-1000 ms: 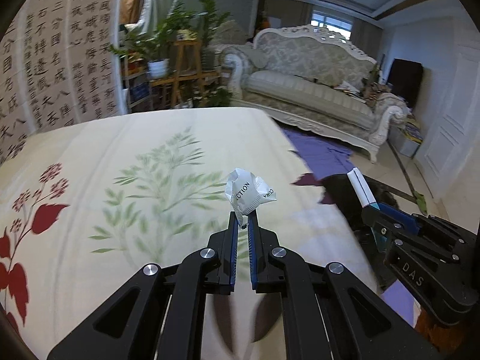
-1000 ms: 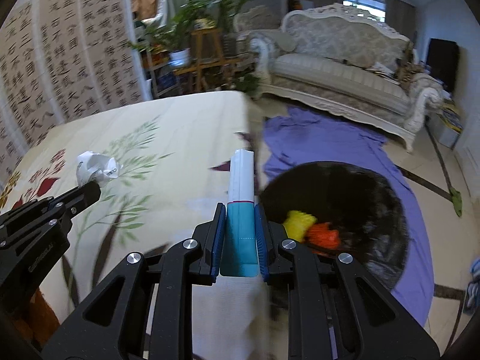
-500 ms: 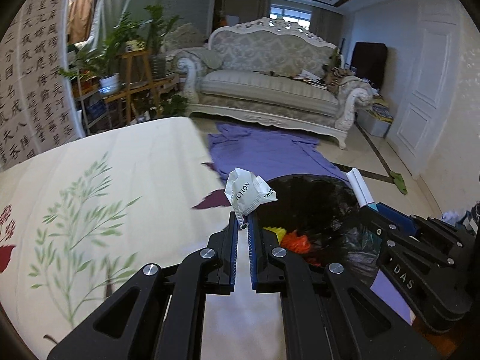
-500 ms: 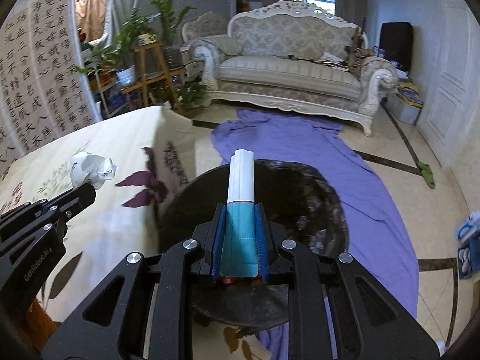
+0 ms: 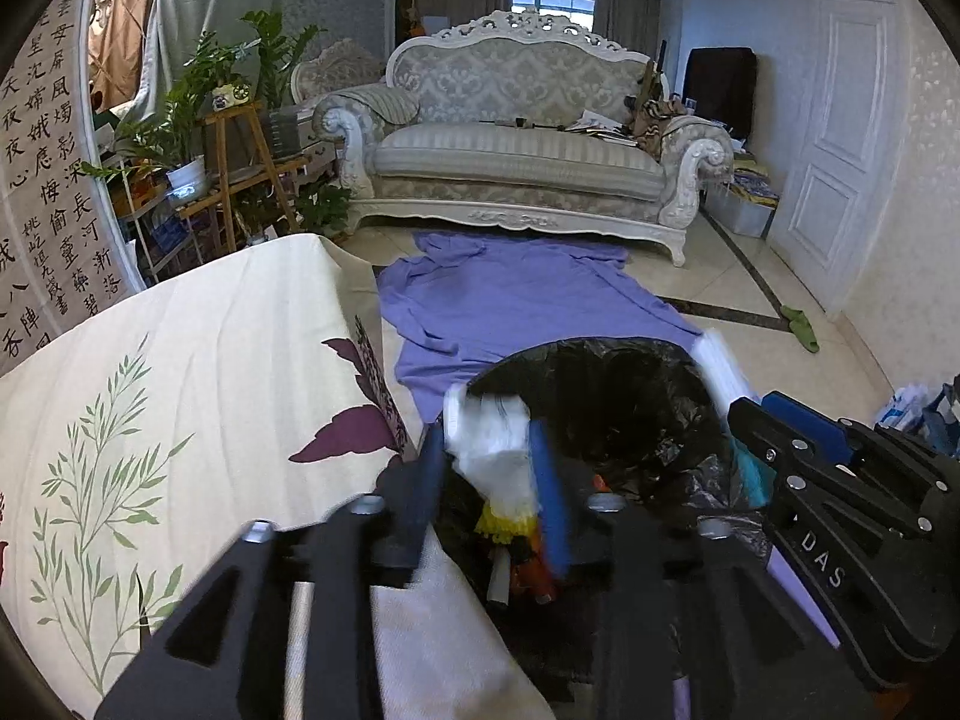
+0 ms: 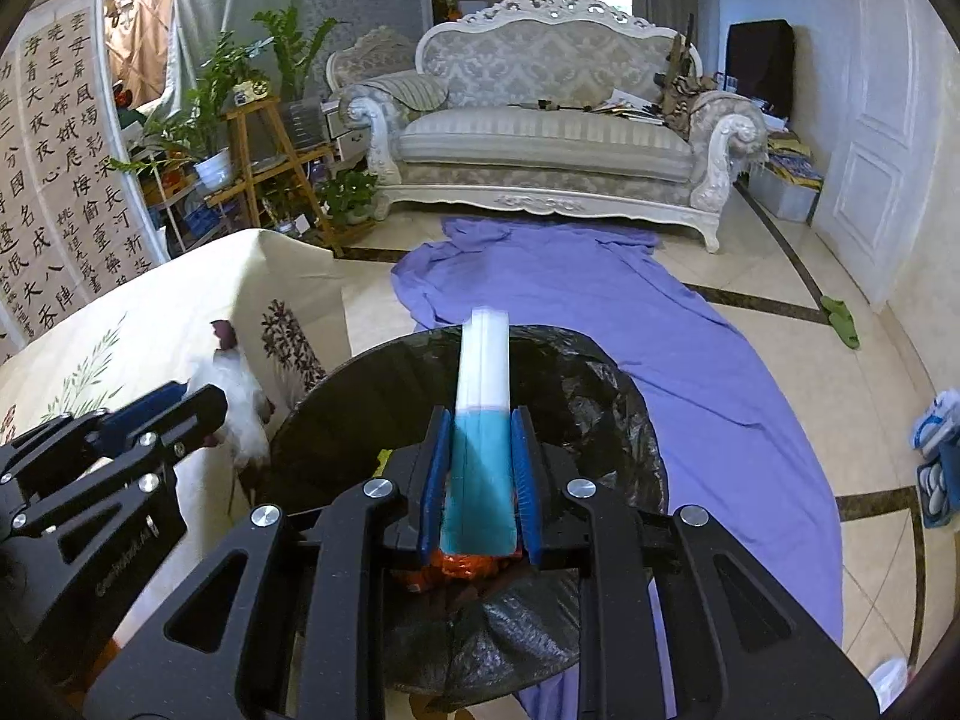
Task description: Collect trash
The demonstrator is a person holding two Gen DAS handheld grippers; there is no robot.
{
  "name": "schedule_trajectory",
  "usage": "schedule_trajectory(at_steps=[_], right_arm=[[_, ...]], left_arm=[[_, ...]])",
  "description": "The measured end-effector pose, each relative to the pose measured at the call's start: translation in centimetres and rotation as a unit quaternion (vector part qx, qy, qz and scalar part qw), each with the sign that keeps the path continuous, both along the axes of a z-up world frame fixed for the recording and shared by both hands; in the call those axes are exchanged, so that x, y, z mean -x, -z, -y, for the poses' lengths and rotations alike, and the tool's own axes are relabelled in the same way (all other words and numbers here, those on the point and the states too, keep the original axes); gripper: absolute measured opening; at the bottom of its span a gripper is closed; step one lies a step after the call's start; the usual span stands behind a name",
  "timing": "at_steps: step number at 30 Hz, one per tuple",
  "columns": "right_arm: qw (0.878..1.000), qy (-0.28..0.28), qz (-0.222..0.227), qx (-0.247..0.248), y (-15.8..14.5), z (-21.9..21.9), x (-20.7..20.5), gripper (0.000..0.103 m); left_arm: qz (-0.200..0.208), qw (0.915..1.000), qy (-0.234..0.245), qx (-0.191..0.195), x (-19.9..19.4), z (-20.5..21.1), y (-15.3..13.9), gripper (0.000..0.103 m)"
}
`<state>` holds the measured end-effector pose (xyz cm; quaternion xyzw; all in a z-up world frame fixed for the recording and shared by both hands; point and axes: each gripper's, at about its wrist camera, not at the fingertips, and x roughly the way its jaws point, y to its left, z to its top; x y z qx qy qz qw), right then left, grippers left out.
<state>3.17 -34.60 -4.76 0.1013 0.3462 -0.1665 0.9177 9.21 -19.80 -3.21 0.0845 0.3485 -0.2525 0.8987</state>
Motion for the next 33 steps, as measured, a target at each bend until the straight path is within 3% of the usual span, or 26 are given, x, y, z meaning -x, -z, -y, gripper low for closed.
schedule_trajectory(at_steps=[12, 22, 33], right_arm=[[1.000, 0.007, 0.004, 0.001, -0.1, -0.1, 0.4, 0.047], [1.000, 0.006, 0.026, 0.012, -1.8, -1.8, 2.9, 0.061], [0.999, -0.001, 0.045, 0.026, -3.6, -3.9, 6.0, 0.066]], left_arm=[[0.004, 0.9997, -0.023, 0.003, 0.8, -1.6, -0.1, 0.072], [0.017, 0.9988, -0.044, 0.009, 3.0, -4.4, -1.3, 0.077], [0.036, 0.9971, -0.066, 0.005, 5.3, -6.7, -2.3, 0.081]])
